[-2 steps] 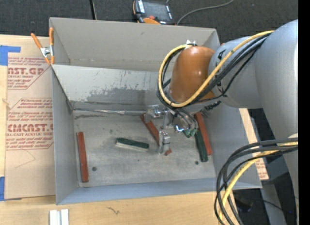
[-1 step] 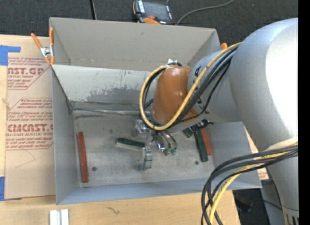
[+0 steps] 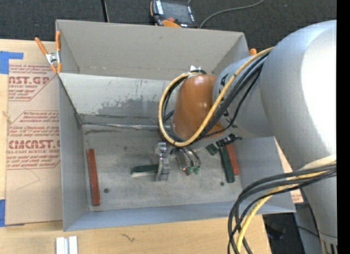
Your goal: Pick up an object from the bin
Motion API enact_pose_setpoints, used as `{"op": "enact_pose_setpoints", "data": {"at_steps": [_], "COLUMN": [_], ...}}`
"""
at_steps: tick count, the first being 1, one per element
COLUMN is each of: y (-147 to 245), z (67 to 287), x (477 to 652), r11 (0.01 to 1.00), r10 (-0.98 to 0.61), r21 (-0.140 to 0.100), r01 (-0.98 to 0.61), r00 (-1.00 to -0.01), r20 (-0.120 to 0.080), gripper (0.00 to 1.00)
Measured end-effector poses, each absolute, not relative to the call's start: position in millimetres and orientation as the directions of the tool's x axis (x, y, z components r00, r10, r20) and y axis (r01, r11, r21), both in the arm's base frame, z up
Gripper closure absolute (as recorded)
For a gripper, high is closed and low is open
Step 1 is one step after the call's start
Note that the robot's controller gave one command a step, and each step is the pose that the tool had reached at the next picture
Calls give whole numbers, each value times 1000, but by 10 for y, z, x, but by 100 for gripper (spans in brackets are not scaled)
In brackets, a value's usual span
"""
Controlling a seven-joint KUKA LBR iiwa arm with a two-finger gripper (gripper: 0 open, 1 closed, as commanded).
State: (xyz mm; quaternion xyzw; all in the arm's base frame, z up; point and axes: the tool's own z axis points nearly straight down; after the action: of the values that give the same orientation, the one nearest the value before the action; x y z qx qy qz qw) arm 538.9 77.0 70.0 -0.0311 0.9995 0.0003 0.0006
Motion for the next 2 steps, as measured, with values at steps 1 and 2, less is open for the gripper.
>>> {"op": "enact_pose_setpoints", "data": {"at_steps": [1,2], "y": [1319,1475], "z": [698,2299], "x": [5333,5294], "r11": [1000,943], "r10": [-22,-332], "r21": [4,0], "r01": [-22,-332], "r00": [-1000,-943], "r20": [-1,-9], "gripper": [100,100]}}
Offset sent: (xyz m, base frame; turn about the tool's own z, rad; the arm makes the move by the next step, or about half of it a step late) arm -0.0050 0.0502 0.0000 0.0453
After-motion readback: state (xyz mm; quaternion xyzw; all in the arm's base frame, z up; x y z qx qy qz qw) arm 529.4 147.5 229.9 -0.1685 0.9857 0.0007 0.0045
